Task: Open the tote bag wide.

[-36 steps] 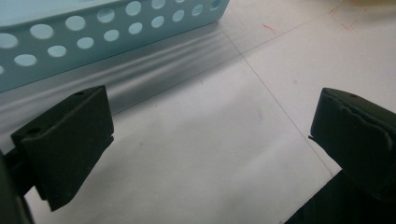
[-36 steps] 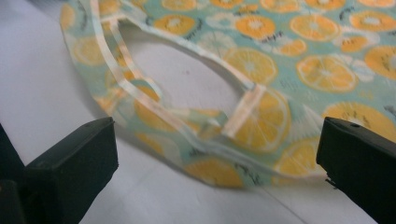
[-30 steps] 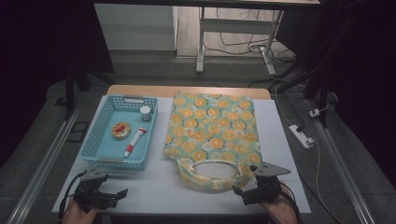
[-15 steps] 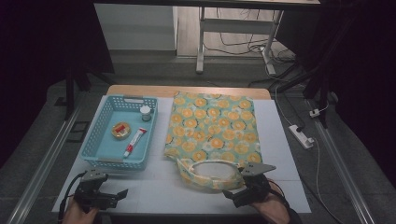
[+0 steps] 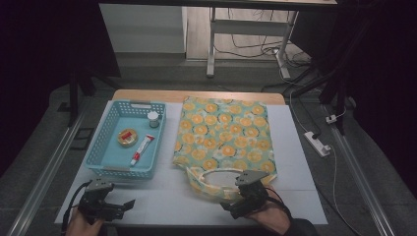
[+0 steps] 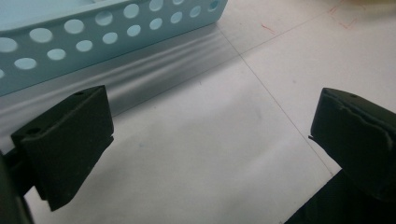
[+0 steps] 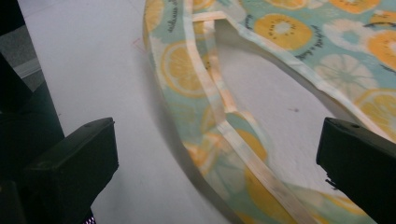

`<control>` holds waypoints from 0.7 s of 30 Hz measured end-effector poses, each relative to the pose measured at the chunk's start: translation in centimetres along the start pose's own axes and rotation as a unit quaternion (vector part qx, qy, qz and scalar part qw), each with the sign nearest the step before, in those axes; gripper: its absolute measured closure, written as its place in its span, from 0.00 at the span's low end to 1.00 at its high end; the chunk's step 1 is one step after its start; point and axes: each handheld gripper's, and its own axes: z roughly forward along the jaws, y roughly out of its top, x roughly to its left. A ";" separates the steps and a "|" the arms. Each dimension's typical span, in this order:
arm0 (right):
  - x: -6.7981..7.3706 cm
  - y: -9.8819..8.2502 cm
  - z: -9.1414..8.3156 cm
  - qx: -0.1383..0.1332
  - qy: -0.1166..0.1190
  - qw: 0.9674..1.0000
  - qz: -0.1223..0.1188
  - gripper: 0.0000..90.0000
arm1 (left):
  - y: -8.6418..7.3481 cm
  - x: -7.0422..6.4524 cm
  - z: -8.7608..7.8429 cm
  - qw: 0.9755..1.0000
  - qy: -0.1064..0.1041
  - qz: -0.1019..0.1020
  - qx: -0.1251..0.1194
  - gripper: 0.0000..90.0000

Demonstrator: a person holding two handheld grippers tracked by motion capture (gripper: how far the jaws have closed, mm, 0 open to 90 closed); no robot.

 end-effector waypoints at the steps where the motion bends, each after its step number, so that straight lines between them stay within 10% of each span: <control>1: 0.1 0.1 0.2 0.002 0.001 1.000 -0.001 0.00 | 0.0 0.0 0.0 1.000 0.000 0.000 0.000 0.00; 14: 1.1 1.0 2.7 0.025 0.002 0.999 -0.029 0.01 | 0.0 0.0 0.0 1.000 0.000 0.000 0.002 0.00; 21: 1.5 1.6 3.0 0.015 0.016 0.999 -0.043 0.20 | 0.0 0.0 0.0 1.000 -0.001 0.003 0.003 0.00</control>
